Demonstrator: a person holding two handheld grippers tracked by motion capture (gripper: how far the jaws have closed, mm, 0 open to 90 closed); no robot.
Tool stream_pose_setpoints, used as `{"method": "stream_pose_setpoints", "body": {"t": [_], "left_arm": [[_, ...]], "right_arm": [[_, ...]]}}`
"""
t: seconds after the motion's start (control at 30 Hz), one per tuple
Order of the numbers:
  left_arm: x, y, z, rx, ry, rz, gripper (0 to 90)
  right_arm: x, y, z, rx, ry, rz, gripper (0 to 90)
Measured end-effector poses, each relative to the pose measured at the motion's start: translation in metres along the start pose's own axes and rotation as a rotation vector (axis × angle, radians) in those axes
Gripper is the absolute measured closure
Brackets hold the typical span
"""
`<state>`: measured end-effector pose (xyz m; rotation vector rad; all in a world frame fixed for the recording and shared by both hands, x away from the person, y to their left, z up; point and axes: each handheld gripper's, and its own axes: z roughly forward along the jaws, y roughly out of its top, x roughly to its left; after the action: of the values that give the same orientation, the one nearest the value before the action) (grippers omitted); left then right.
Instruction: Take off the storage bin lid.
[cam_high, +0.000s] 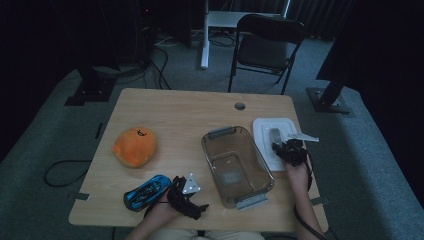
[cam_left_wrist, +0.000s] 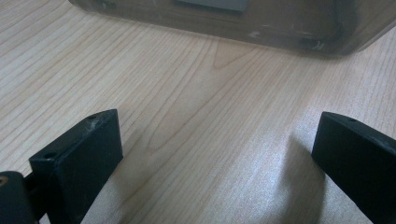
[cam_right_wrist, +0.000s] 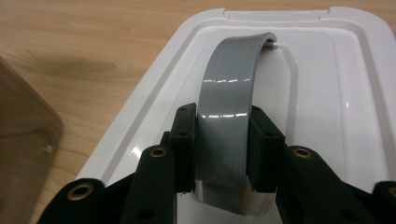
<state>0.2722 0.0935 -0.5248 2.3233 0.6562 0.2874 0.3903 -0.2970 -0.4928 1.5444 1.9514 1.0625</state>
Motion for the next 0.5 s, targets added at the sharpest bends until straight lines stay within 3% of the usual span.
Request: {"method": "stream_pose_setpoints", "body": {"t": [0.27, 0.3, 0.33, 0.37, 0.43, 0.47, 0.5], "left_arm": [[-0.001, 0.000, 0.000, 0.000, 0.004, -0.006, 2.3], [-0.001, 0.000, 0.000, -0.001, 0.005, -0.008, 2.3], [-0.001, 0.001, 0.001, 0.000, 0.006, -0.010, 2.3], [-0.001, 0.001, 0.001, 0.000, 0.006, -0.010, 2.2], [-0.001, 0.002, 0.001, 0.000, 0.009, -0.013, 2.3], [-0.002, 0.003, 0.002, 0.000, 0.012, -0.015, 2.3], [-0.003, 0.004, 0.003, 0.000, 0.015, -0.019, 2.3]], "right_arm": [[-0.003, -0.015, 0.015, 0.044, -0.003, 0.017, 64.6], [-0.002, -0.017, 0.015, 0.037, 0.004, 0.013, 57.8], [-0.001, -0.016, 0.016, 0.040, 0.025, 0.012, 43.4], [-0.001, -0.016, 0.016, 0.040, 0.025, 0.012, 43.4], [0.001, -0.013, 0.015, 0.057, 0.021, -0.004, 34.8], [0.005, -0.012, 0.010, 0.051, 0.032, -0.036, 22.5], [0.005, -0.012, 0.010, 0.051, 0.032, -0.036, 22.5]]}}
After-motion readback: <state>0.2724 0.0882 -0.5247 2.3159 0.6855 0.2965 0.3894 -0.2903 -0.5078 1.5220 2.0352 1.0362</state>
